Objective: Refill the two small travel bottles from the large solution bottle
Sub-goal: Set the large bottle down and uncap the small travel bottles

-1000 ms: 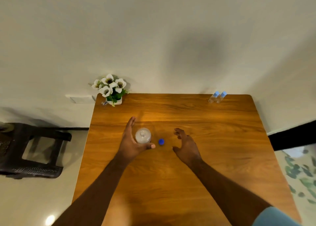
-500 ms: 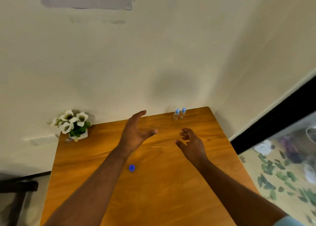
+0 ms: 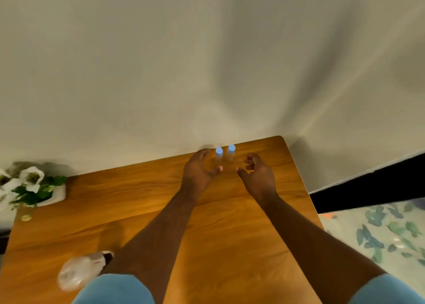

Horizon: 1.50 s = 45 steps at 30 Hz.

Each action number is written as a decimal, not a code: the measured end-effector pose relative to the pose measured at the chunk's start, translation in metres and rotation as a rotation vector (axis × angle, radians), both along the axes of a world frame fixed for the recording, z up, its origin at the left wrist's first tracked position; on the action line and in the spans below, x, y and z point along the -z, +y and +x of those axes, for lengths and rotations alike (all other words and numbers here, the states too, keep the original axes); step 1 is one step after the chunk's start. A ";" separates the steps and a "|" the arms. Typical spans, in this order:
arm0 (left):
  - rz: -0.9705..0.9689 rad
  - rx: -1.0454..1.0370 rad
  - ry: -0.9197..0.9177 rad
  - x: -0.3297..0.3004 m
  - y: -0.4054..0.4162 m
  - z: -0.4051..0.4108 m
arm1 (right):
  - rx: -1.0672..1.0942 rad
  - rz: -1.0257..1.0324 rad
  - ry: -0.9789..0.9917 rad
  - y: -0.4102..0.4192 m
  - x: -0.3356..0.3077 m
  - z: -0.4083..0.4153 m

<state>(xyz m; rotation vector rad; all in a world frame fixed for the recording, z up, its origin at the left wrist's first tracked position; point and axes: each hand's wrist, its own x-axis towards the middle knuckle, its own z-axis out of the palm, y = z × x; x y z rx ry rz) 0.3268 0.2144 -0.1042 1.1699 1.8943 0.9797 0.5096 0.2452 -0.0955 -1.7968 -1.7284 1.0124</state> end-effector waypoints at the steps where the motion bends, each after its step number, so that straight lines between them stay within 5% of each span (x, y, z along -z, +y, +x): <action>1: 0.010 -0.008 0.010 0.007 0.007 0.003 | -0.007 -0.011 0.002 0.009 0.006 0.000; 12: 0.006 -0.036 0.051 0.035 0.025 0.008 | -0.125 0.033 0.112 0.038 0.043 -0.024; 29: -0.118 -0.173 0.048 0.011 -0.267 0.013 | -0.321 -0.088 0.078 -0.215 0.028 -0.011; 45: -0.123 -0.083 0.089 0.029 -0.305 -0.008 | -0.344 -0.095 -0.106 -0.253 0.032 -0.017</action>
